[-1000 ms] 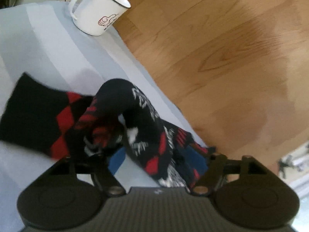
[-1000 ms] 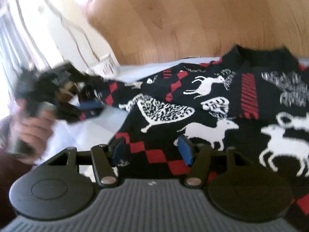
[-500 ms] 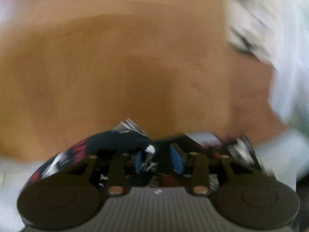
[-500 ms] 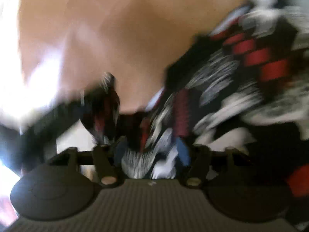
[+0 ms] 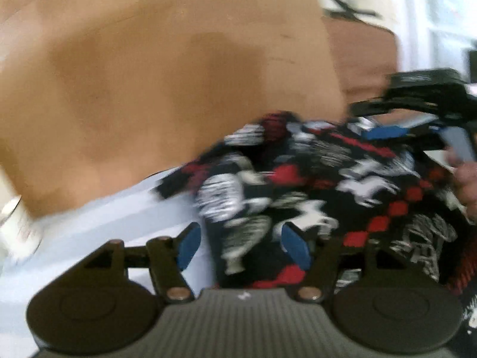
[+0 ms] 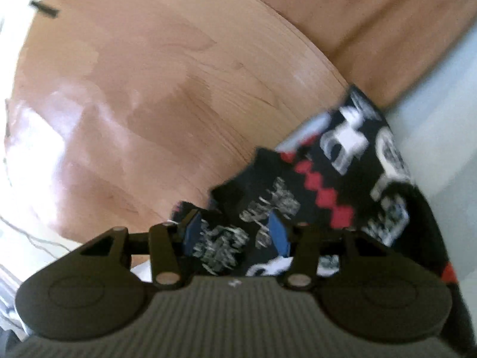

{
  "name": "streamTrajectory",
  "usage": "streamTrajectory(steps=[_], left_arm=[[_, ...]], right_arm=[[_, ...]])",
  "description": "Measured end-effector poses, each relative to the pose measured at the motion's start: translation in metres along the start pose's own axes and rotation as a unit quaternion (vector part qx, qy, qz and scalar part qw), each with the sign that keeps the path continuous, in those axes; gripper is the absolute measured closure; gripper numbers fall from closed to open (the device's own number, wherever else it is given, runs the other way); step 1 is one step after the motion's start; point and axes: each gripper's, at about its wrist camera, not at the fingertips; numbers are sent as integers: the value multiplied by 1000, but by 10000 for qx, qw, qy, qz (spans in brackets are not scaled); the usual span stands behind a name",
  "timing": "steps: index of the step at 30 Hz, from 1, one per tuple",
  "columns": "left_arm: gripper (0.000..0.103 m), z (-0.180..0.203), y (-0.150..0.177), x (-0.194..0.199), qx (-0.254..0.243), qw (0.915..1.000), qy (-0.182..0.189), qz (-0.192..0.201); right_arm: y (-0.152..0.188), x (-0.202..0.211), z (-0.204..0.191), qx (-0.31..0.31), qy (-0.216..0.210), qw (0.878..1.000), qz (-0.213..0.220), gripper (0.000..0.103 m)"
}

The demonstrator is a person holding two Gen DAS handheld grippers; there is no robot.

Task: Fold small clothes

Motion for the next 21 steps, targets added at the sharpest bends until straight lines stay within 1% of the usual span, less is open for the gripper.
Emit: streamTrajectory(steps=[1, 2, 3, 4, 5, 6, 7, 8, 10, 11, 12, 13, 14, 15, 16, 17, 18, 19, 20, 21], left_arm=[[41, -17, 0, 1, 409, 9992, -35, 21], [41, -31, -1, -1, 783, 9969, -41, 30], [41, -43, -2, -5, 1187, 9929, -37, 58], [41, -51, -2, -8, 1472, 9890, 3, 129], [41, -55, -1, -12, 1641, 9861, 72, 227], [41, -55, 0, -16, 1719, 9847, 111, 277], [41, -54, 1, -22, 1782, 9836, 121, 266], [41, -54, 4, -29, 1838, 9827, 112, 178], [42, -55, 13, -39, 1951, 9807, 145, 2], [42, -58, 18, -42, 2049, 9786, 192, -77], [43, -60, 23, -45, 2158, 9759, 269, -145], [47, -61, 25, -49, 2224, 9740, 377, -207], [57, -61, 27, -52, 2217, 9737, 454, -258], [65, -60, 30, -54, 2171, 9743, 512, -314], [72, -57, 31, -54, 2060, 9771, 446, -291], [76, -53, 31, -53, 1896, 9808, 356, -302], [78, -50, 31, -51, 1802, 9826, 332, -298], [82, -49, 31, -50, 1793, 9826, 372, -300], [83, -49, 31, -48, 1805, 9822, 415, -310], [83, -50, 31, -47, 1825, 9818, 426, -322]], right_arm=[[-7, 2, -7, 235, -100, 9997, 13, 43], [-12, 1, -24, 687, -135, 9975, -19, 35], [-18, -5, -44, 1316, -103, 9911, -160, 28], [-21, -15, -67, 1965, -103, 9796, -408, 27], [-21, -26, -86, 2496, -193, 9661, -627, 27], [-19, -41, -105, 3031, -265, 9489, -841, 27], [-15, -57, -120, 3470, -228, 9312, -1090, 27], [-9, -75, -132, 3898, -86, 9107, -1362, 27], [9, -108, -149, 4655, 107, 8648, -1881, 27], [19, -120, -154, 5020, 169, 8392, -2084, 27], [31, -129, -158, 5375, 261, 8142, -2180, 28], [42, -139, -160, 5712, 378, 7902, -2188, 29], [50, -147, -160, 5927, 481, 7744, -2160, 38], [55, -157, -158, 6026, 635, 7660, -2144, 78], [53, -167, -155, 5985, 790, 7671, -2171, 95], [47, -170, -153, 5809, 913, 7816, -2081, 93], [34, -164, -152, 5545, 873, 8086, -1762, 93], [13, -147, -149, 5123, 710, 8447, -1374, 94], [-8, -129, -145, 4618, 574, 8795, -1000, 93], [-33, -104, -133, 3909, 386, 9179, -573, 93]])
Point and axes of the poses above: each gripper's, at about its wrist camera, not at the fingertips, and x roughly against the way its jaws point, z to its right, y to its underside, and after that the axes turned 4 degrees about -x, right-handed
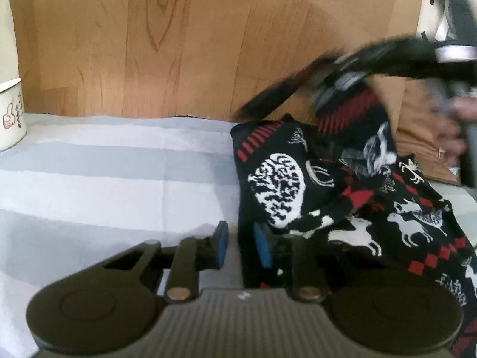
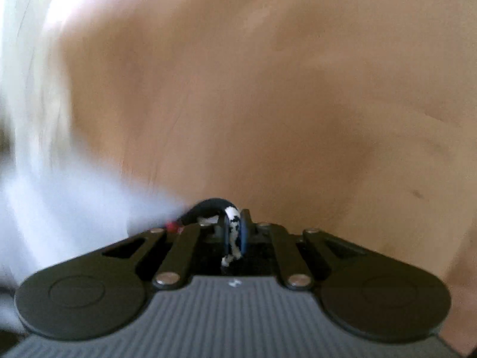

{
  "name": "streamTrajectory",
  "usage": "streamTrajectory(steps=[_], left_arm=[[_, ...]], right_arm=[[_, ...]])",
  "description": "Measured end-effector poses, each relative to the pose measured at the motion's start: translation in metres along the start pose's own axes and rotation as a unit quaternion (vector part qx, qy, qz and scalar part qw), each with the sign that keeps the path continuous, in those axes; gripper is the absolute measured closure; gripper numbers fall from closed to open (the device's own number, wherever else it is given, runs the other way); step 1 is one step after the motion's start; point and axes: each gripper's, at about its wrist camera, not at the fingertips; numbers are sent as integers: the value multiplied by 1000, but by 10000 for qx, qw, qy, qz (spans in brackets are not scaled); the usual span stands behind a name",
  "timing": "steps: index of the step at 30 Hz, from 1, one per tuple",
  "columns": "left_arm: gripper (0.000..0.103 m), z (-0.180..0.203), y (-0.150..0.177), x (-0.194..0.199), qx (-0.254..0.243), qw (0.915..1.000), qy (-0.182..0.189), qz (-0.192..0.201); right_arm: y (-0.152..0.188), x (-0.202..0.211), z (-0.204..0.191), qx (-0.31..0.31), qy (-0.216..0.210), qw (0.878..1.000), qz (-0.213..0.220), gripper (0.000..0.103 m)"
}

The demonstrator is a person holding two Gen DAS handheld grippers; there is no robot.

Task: Fold small clothes
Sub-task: 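Press the folded sleeves flat with both grippers and release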

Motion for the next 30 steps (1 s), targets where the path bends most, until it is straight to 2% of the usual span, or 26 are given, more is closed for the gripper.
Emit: streamTrajectory(steps=[1, 2, 3, 4, 5, 7, 8, 9, 11, 13, 15, 16, 17, 18, 19, 20, 21, 22, 24, 25, 26, 28, 30], left_arm=[[81, -1, -1, 1, 33, 10000, 14, -20], [78, -2, -1, 4, 73, 10000, 43, -37], [75, -4, -5, 7, 143, 9998, 133, -5], [63, -9, -9, 13, 255, 9994, 231, 78], [51, -14, -15, 20, 406, 9984, 333, 203], [47, -26, -33, 23, 709, 9952, 529, 409], [47, -28, -42, 21, 759, 9951, 501, 378], [47, -27, -53, 15, 743, 9960, 384, 320], [46, -17, -72, -4, 469, 9983, 299, 199], [46, -4, -84, -32, 280, 9992, 265, -77], [52, 10, -87, -57, 7, 9993, 247, -298], [61, 19, -85, -65, -153, 9992, 161, -334], [78, 26, -81, -69, -316, 9991, 30, -274], [82, 31, -78, -70, -466, 9988, -88, -151], [85, 32, -75, -69, -475, 9988, -119, -70], [86, 28, -74, -65, -339, 9994, -87, 5], [87, 19, -73, -59, -133, 9998, -43, 106], [87, 9, -74, -50, 151, 9996, 20, 242], [89, -21, -69, -32, 1003, 9928, 285, 584], [90, -31, -65, -30, 1321, 9887, 315, 632], [91, -38, -62, -34, 1483, 9874, 214, 518], [89, -39, -57, -48, 1456, 9890, -64, 250], [86, -37, -54, -50, 1429, 9892, -122, 287]], right_arm=[[2, 29, 29, -801, -56, 9959, 427, 93], [11, 57, 56, -1431, -37, 9866, 786, 93], [25, 80, 76, -1846, 14, 9777, 1000, 92], [44, 103, 94, -2184, 120, 9696, 1099, 89], [61, 118, 105, -2348, 236, 9656, 1089, 88], [98, 140, 123, -2569, 344, 9625, 805, 79], [113, 147, 129, -2679, 323, 9610, 604, 59], [128, 154, 135, -2816, 289, 9582, 420, 47], [145, 166, 141, -2947, 253, 9545, 373, 46], [148, 173, 149, -2926, 261, 9550, 415, 45], [143, 171, 152, -2947, 252, 9545, 372, 38], [142, 164, 155, -2976, 264, 9538, 322, 38], [143, 153, 153, -2995, 302, 9533, 257, 38], [142, 146, 156, -2993, 337, 9534, 195, 42], [141, 142, 156, -2927, 350, 9555, 105, 50], [140, 138, 155, -2829, 420, 9582, 26, 83], [140, 131, 150, -2714, 529, 9610, -44, 100], [139, 131, 146, -2661, 590, 9621, 31, 100], [138, 152, 143, -2665, 525, 9597, 725, 100], [140, 162, 140, -2603, 526, 9593, 958, 98], [140, 169, 139, -2555, 605, 9588, 1083, 95], [142, 171, 143, -2595, 806, 9579, 925, 94], [139, 167, 154, -2799, 913, 9536, 630, 90]])
Point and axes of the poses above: each gripper's, at about its wrist camera, not at the fingertips, and x roughly against the way its jaws point, z to its right, y to its underside, and after that the axes turned 4 degrees about -x, right-handed
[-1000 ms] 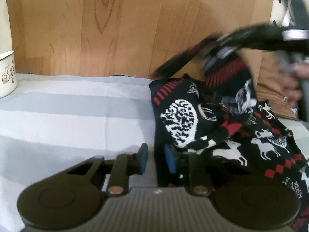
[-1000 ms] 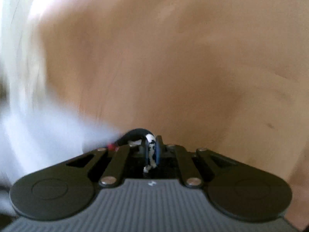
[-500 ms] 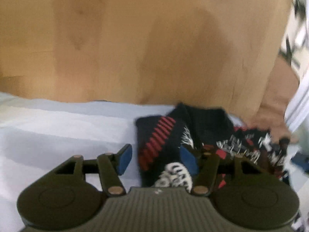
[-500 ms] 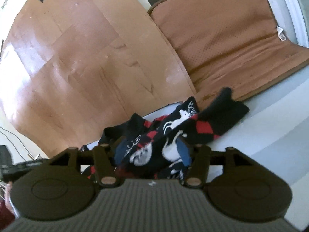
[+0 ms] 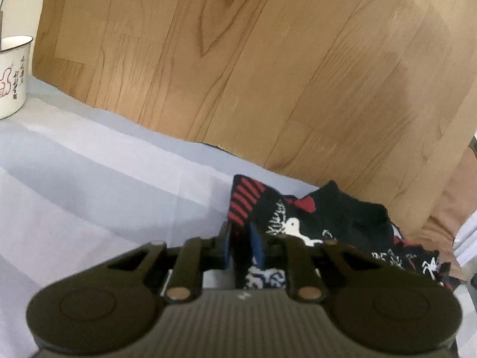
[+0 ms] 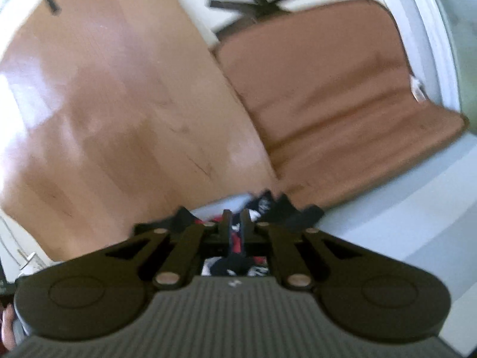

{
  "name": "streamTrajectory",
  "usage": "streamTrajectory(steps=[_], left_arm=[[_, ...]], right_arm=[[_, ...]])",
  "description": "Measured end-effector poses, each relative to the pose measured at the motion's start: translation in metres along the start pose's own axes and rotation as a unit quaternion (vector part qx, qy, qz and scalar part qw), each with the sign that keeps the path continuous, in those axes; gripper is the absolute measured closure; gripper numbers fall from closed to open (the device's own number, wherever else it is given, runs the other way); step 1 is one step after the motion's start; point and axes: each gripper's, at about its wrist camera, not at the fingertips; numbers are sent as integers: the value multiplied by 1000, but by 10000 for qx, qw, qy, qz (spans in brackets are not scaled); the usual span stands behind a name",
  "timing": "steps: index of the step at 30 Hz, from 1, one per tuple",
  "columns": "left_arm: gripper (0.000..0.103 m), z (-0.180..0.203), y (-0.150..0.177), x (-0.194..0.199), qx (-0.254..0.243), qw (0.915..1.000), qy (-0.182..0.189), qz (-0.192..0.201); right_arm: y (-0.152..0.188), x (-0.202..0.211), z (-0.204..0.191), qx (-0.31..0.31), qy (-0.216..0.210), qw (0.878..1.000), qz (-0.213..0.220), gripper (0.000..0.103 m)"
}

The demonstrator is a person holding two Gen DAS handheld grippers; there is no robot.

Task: Fold small clothes

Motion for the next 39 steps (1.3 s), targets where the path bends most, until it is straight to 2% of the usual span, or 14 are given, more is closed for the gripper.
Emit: streamTrajectory(steps=[1, 3, 7, 13, 17, 20, 21, 22, 24, 26, 30, 33, 35, 39], left_arm=[[86, 3, 0, 1, -80, 10000, -37, 8], [82, 6, 3, 1, -225, 9996, -126, 61], [76, 11, 7, 0, -427, 9985, -302, 129], [76, 11, 6, 1, -416, 9986, -305, 124], [76, 10, 7, 1, -413, 9986, -302, 114], [76, 10, 7, 1, -419, 9986, -295, 113], [76, 9, 7, 1, -423, 9986, -292, 119], [76, 9, 7, 1, -421, 9986, -290, 118], [76, 8, 8, 1, -397, 9988, -275, 113], [76, 5, 7, 2, -325, 9992, -204, 80], [83, -3, 4, 12, 89, 9995, 246, 168], [83, 0, 5, 8, 0, 9999, 148, 75], [78, 5, 7, 0, -216, 9997, -136, -69], [77, 15, 10, 1, -584, 9977, -354, -4]], right_arm=[[-5, -5, 1, -104, 69, 9999, -119, 87], [-15, -10, 1, -231, 148, 9992, -284, 69], [-30, -28, -16, 237, 202, 9974, -648, 50], [-42, -53, -17, -109, 960, 9903, -1000, 50], [-47, -80, -18, -200, 1356, 9743, -1788, 50], [-44, -95, -20, -153, 1659, 9650, -2025, 52], [-41, -98, -20, -158, 1719, 9629, -2074, 71], [-38, -98, -20, -129, 1735, 9621, -2098, 82], [-34, -87, -24, 76, 1667, 9680, -1873, 96], [-43, -73, -29, -3, 1502, 9770, -1516, 96], [-79, -24, -40, -413, 407, 9983, -85, 96], [-75, 14, -29, -491, -459, 9950, 738, 96], [-50, 20, -12, -395, -369, 9962, 687, 96], [4, -4, 47, -858, 610, 9938, -354, 92]])
Point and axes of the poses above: each gripper's, at about its wrist camera, not at the fingertips, and x roughly against the way its jaws point, z to its right, y to its underside, and after that the axes turned 4 degrees about -x, right-handed
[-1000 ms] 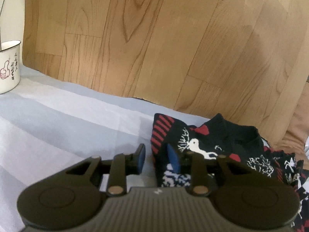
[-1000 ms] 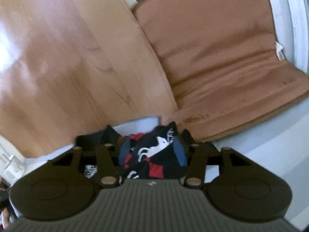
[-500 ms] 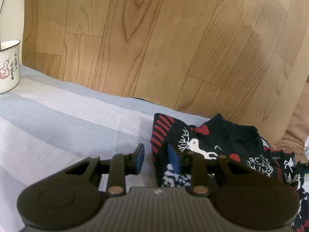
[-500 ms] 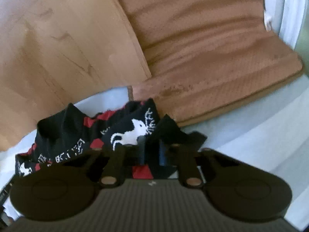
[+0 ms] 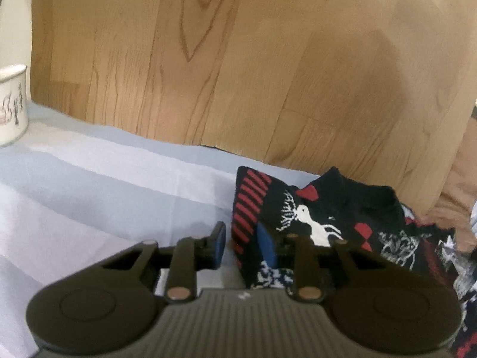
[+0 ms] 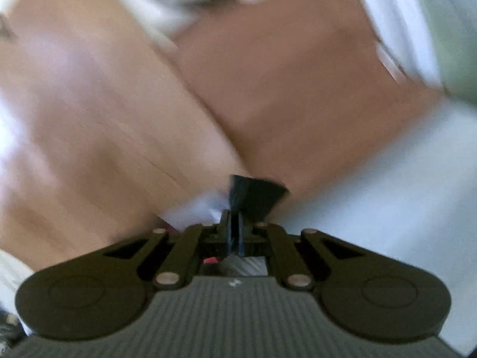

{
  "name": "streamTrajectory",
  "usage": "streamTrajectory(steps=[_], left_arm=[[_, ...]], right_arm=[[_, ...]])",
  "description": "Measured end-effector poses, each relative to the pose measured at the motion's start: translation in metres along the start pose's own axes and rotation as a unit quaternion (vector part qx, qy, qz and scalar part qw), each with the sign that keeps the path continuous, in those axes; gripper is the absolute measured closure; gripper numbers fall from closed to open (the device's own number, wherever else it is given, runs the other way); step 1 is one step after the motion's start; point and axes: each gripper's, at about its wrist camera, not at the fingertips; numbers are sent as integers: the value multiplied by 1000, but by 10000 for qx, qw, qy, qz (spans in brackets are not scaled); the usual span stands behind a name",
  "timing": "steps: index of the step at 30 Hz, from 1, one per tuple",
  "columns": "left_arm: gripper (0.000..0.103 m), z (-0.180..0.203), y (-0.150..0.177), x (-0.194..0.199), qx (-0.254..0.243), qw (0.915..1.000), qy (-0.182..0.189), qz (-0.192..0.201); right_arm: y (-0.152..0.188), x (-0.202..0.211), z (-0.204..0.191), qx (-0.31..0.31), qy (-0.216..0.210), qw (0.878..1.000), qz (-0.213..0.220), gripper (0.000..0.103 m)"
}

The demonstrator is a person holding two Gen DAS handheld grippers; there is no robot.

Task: Fold small clothes

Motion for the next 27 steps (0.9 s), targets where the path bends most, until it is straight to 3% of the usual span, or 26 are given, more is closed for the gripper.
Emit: streamTrajectory(steps=[2, 4, 6, 7, 9, 12, 13, 15, 17, 19, 21, 22, 24, 26, 27], left_arm=[[67, 2, -1, 3, -54, 9999, -104, 33], [66, -2, -5, 11, 105, 9999, -65, 85], [68, -10, -11, 24, 403, 9986, -36, 343], [68, -13, -14, 31, 508, 9975, -30, 493], [74, -15, -17, 42, 603, 9955, 190, 703], [91, -1, -14, 41, 337, 9946, 810, 557], [97, 7, -12, 38, 134, 9946, 927, 441], [99, 27, -6, 28, -411, 9945, 959, 90], [100, 42, 4, 11, -836, 9926, 782, -398], [100, 48, 9, 11, -1069, 9914, 704, -259], [96, 47, 6, 15, -975, 9913, 848, -235], [95, 46, 5, 18, -879, 9914, 940, -231], [94, 34, -1, 19, -574, 9927, 1055, -113], [88, 25, -8, 22, -300, 9933, 1119, 6], [86, 21, -8, 22, -191, 9935, 1118, 31]], right_arm=[[6, -10, 35, -865, -173, 9955, -347, 90], [5, -8, 53, -1462, -477, 9874, -371, 80], [5, -1, 54, -1547, -660, 9853, -296, 62], [6, 1, 52, -1528, -707, 9853, -287, 59], [11, 3, 48, -1573, -814, 9836, -333, 56], [19, 1, 41, -1593, -788, 9836, -324, 56], [19, -1, 34, -1553, -774, 9844, -301, 58], [16, -5, 27, -1305, -609, 9894, -196, 95], [7, -10, 16, -1105, -418, 9930, -17, 95], [-3, -2, 1, -781, -404, 9956, 310, 96], [-6, 10, -40, 218, -512, 9964, 635, 95], [-3, 13, -65, 925, -565, 9915, 714, 95], [17, 15, -117, 2455, -771, 9648, 547, 91], [51, 3, -157, 3718, -1013, 9226, -160, 85], [71, -6, -171, 4262, -1010, 8971, -589, 75]])
Point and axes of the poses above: each gripper's, at about its wrist camera, not at the fingertips, and x roughly against the way its jaws point, z to its right, y to its underside, and after that the axes turned 4 degrees about -x, right-handed
